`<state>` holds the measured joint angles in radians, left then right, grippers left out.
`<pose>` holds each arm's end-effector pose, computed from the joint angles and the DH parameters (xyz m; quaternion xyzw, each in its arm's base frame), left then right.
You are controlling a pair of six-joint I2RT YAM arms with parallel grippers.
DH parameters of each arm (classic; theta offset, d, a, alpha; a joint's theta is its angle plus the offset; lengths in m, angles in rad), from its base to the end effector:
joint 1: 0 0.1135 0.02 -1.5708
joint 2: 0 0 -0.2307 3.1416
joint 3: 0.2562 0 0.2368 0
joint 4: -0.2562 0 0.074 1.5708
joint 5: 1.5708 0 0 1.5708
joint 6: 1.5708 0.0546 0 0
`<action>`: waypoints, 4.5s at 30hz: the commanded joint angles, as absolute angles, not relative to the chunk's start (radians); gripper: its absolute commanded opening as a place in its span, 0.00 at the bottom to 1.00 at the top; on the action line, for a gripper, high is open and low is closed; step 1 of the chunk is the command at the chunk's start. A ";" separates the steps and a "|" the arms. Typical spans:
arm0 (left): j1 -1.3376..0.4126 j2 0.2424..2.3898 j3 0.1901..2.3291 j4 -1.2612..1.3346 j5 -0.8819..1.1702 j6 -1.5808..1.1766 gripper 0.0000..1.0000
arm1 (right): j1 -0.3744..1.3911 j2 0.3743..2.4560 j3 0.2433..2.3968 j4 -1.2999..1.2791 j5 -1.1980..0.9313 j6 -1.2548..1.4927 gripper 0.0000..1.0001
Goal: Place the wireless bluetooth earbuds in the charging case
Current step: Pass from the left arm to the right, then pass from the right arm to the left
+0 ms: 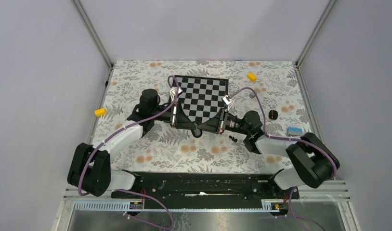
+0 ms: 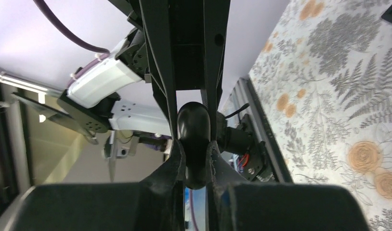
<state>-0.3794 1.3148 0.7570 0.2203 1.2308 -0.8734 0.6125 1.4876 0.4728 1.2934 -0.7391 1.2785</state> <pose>0.2361 -0.1496 0.2358 0.1608 0.7276 -0.6584 0.1065 0.2101 0.1926 0.2120 -0.0890 0.6249 0.7310 0.2595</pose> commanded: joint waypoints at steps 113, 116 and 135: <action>-0.359 1.125 0.609 0.392 0.747 -0.960 0.95 | 0.609 1.329 0.488 1.032 -0.450 1.227 0.00; -0.359 1.116 0.572 0.530 0.783 -1.023 0.97 | 0.608 1.364 0.507 1.079 -0.459 1.250 0.00; -0.359 1.332 0.461 1.124 0.884 -1.414 0.98 | 0.609 1.530 0.526 1.363 -0.494 1.381 0.00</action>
